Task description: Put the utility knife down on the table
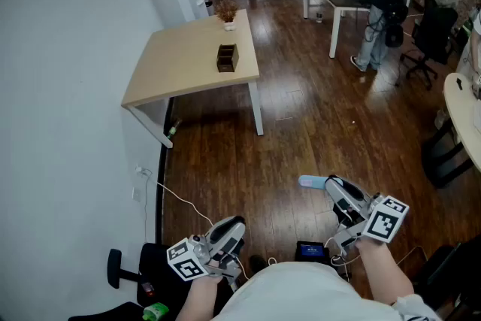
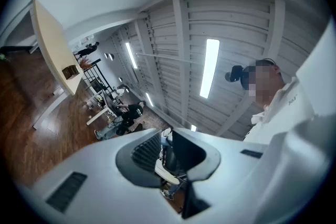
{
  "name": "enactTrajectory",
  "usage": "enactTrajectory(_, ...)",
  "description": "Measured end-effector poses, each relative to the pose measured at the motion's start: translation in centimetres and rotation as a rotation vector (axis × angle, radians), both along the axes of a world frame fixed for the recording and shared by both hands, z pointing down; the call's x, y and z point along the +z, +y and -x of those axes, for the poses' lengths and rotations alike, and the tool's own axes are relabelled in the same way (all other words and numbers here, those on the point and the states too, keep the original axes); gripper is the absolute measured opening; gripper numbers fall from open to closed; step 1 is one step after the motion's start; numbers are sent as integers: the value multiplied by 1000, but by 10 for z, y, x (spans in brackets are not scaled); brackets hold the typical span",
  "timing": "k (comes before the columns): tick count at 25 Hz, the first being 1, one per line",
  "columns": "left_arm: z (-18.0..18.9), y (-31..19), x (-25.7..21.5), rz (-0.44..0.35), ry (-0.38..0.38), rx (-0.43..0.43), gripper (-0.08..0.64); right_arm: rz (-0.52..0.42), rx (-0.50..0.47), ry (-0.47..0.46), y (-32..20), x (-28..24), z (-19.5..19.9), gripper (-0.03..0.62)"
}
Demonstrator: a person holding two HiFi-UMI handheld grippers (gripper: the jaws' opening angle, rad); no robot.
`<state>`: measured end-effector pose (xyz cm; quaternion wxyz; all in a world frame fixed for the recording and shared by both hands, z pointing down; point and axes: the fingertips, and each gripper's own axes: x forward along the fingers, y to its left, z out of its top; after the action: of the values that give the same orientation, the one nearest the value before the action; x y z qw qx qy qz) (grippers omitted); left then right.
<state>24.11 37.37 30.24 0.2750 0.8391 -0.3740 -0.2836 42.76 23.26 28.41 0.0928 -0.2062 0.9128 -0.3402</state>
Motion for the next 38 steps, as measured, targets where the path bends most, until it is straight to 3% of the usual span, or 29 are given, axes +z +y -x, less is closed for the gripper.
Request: enactTrajectory(38,5,13,-7,-24,4,-12,64,21,-10,-1,11,4,2,72)
